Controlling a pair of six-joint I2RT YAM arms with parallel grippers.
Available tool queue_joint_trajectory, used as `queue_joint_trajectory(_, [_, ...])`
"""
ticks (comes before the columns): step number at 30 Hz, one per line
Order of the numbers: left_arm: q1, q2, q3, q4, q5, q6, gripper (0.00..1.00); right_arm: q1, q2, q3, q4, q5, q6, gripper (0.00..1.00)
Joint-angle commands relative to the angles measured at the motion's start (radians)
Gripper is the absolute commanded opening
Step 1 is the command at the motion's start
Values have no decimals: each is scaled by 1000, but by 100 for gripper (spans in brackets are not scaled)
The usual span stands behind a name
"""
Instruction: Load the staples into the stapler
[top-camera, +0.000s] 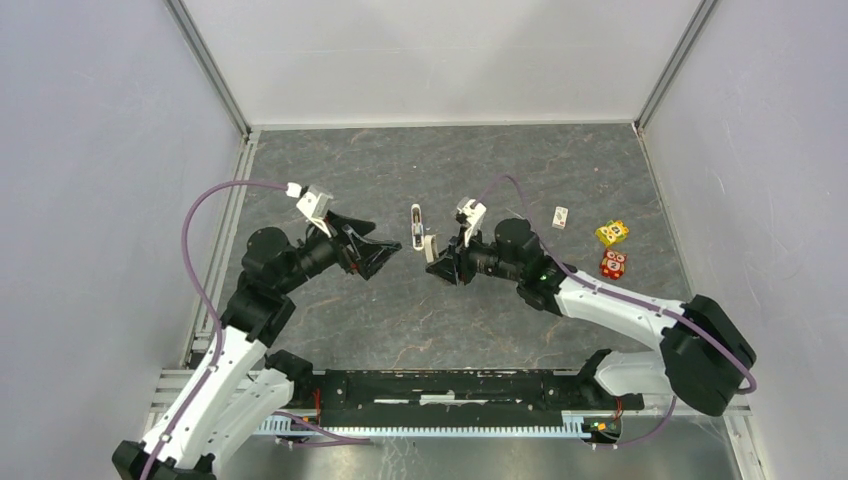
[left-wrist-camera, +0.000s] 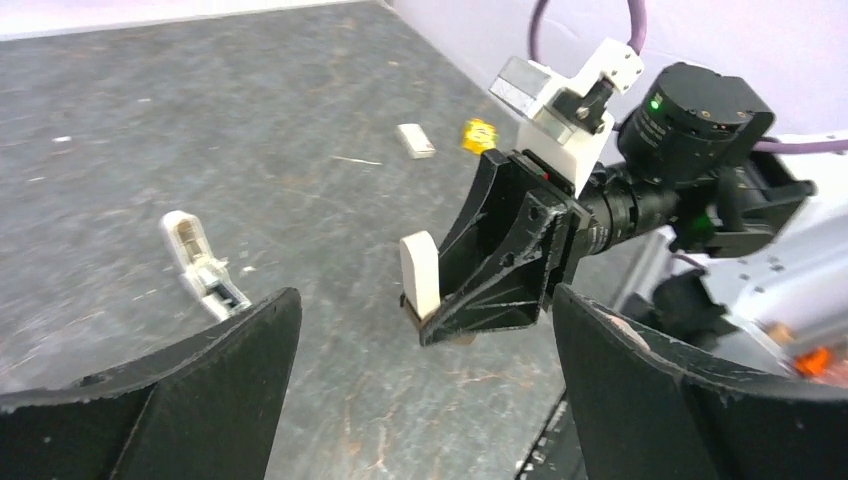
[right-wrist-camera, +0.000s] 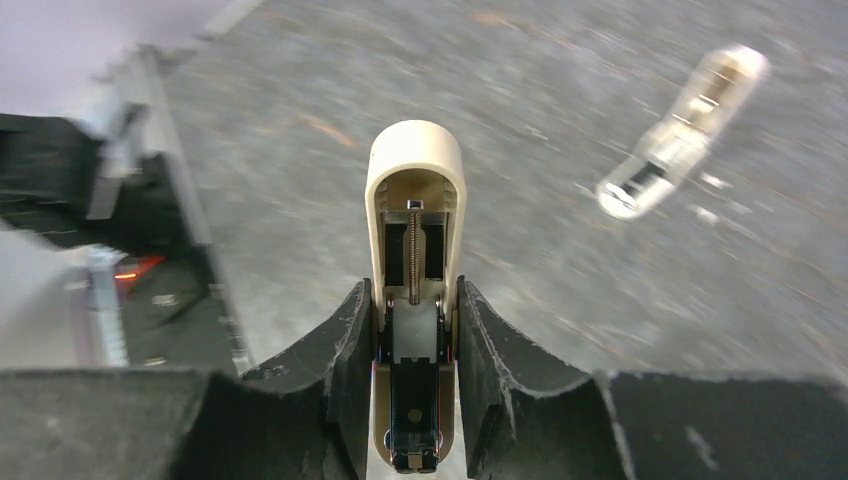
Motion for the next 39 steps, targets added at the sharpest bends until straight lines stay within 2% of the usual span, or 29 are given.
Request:
queue_joint_trajectory(1, [-1, -68, 33, -158, -248, 144, 100, -5, 89, 102, -233, 356, -193, 21])
queue_joint_trajectory(4, [-1, -113, 9, -213, -344, 190, 100, -6, 191, 178, -342, 595, -215, 22])
queue_joint_trajectory(6, [-1, -136, -4, -235, -424, 199, 100, -6, 260, 229, -378, 695, -180, 22])
queue_joint_trajectory(10, [0, -141, 5, -262, -517, 196, 100, -3, 360, 253, -353, 744, -99, 24])
queue_joint_trajectory(18, [-1, -138, 13, -284, -487, 196, 100, -3, 439, 216, -282, 927, 44, 24])
queue_joint_trajectory(22, [-1, -147, 12, -284, -482, 199, 100, -5, 432, 151, -171, 893, 19, 28])
queue_joint_trajectory(29, [-2, -168, 9, -290, -494, 209, 100, -3, 457, 161, -196, 857, 4, 33])
queue_joint_trajectory(33, [-3, -162, 11, -294, -493, 208, 100, -4, 443, 189, -241, 842, -6, 45])
queue_joint_trajectory(39, [-3, -166, 12, -295, -491, 208, 100, -17, 334, 214, -308, 831, -28, 62])
